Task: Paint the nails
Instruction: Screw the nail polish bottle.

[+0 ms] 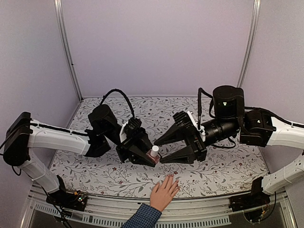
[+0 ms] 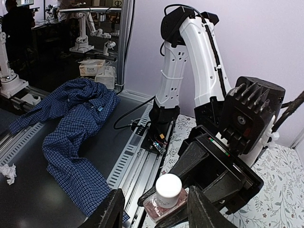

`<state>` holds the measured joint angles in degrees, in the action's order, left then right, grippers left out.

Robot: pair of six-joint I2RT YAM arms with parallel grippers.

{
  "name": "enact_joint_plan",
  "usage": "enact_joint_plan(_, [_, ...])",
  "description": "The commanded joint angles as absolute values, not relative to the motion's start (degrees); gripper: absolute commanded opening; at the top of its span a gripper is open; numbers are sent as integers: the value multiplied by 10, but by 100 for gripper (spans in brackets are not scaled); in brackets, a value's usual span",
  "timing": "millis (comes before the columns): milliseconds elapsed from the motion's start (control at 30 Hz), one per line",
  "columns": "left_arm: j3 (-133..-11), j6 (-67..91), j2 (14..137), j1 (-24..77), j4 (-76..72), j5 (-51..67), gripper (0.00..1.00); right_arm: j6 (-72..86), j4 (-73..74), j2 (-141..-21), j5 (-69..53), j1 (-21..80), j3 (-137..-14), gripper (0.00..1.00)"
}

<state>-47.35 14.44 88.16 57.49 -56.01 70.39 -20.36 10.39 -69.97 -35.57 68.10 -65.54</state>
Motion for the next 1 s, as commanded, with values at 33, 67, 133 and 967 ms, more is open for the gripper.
enact_joint_plan(33, [-493,190,902,583,-614,742,0,-224,121,-715,-375,691,-681,46])
enact_joint_plan(67, [-494,198,905,583,-624,745,0,-226,121,-716,-376,692,-682,44])
enact_joint_plan(133, [-495,214,911,583,-643,751,0,-228,122,-719,-377,692,-683,41])
enact_joint_plan(967, [-483,178,882,564,-601,688,0,-214,163,-757,-353,692,-694,8])
